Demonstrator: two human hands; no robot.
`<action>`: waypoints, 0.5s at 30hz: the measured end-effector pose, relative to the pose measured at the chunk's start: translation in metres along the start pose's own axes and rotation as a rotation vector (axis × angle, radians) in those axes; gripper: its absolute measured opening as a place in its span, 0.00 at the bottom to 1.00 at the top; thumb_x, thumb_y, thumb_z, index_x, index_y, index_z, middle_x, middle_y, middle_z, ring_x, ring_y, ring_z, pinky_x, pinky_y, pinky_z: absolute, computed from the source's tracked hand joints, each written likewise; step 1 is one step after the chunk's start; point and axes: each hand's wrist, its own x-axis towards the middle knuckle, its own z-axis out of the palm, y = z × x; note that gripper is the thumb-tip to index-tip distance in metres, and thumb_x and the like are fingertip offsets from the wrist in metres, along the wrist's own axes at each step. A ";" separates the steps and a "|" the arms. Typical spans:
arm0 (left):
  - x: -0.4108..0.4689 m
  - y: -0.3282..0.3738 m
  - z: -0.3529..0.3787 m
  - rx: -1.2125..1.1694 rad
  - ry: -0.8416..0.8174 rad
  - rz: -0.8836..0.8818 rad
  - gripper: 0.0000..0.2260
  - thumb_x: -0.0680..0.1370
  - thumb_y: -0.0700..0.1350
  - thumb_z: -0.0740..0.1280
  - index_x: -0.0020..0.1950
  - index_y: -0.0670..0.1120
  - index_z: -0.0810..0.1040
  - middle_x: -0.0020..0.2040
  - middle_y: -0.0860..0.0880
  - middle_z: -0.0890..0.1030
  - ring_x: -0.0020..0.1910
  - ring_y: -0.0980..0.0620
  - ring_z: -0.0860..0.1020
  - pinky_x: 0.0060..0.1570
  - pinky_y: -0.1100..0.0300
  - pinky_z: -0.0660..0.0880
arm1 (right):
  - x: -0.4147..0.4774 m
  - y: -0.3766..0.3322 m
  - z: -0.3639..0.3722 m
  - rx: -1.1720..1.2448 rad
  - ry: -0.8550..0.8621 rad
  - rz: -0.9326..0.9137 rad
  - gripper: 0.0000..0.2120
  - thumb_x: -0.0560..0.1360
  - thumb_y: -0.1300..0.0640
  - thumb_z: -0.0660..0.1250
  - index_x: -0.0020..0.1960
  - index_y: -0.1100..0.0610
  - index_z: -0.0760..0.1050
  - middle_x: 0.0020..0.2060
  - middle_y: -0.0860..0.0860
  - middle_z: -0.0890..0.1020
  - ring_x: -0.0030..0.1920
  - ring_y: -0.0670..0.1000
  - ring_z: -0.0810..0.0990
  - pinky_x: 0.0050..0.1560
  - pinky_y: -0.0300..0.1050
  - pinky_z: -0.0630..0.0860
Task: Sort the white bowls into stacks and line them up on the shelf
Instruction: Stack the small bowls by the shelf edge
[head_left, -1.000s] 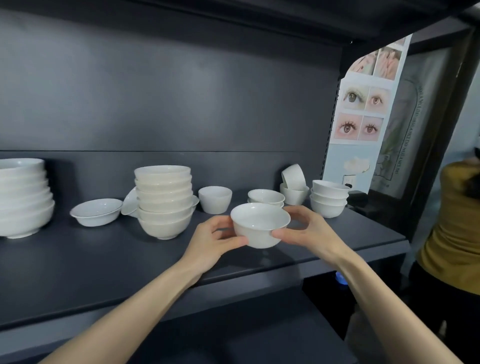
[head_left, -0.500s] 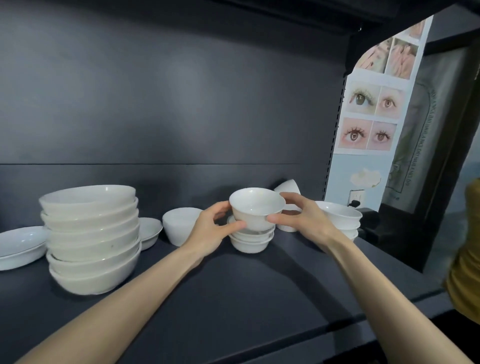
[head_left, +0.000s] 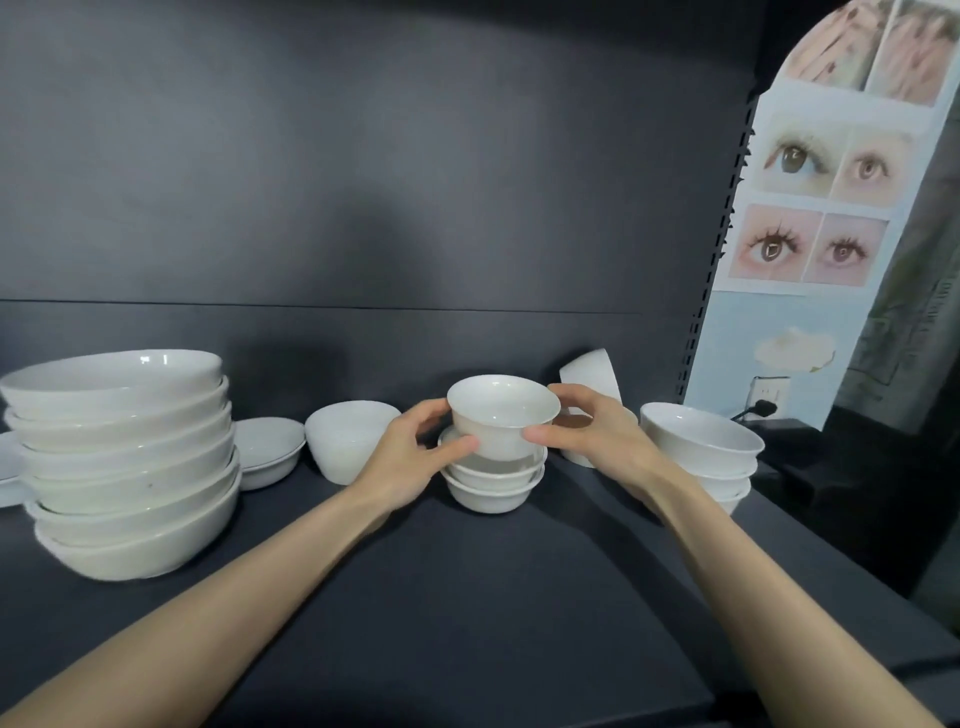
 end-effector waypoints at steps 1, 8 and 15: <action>-0.002 0.001 0.001 0.011 0.009 0.001 0.20 0.73 0.40 0.73 0.64 0.46 0.74 0.61 0.54 0.78 0.62 0.59 0.75 0.59 0.68 0.71 | 0.000 0.001 0.000 0.003 -0.017 0.000 0.20 0.70 0.59 0.75 0.58 0.48 0.72 0.53 0.40 0.78 0.55 0.43 0.77 0.38 0.21 0.71; -0.010 0.025 0.007 0.003 0.114 0.082 0.18 0.72 0.41 0.73 0.60 0.53 0.75 0.58 0.59 0.79 0.59 0.65 0.76 0.61 0.67 0.71 | -0.002 -0.010 -0.012 0.029 -0.035 -0.096 0.24 0.69 0.57 0.76 0.62 0.51 0.74 0.58 0.45 0.79 0.58 0.45 0.79 0.45 0.25 0.73; 0.005 0.071 0.054 -0.130 0.046 0.203 0.20 0.74 0.37 0.71 0.64 0.47 0.73 0.58 0.54 0.80 0.57 0.63 0.78 0.58 0.67 0.74 | -0.031 -0.039 -0.069 -0.024 0.127 -0.186 0.23 0.67 0.55 0.77 0.60 0.50 0.75 0.54 0.45 0.82 0.51 0.43 0.82 0.47 0.31 0.76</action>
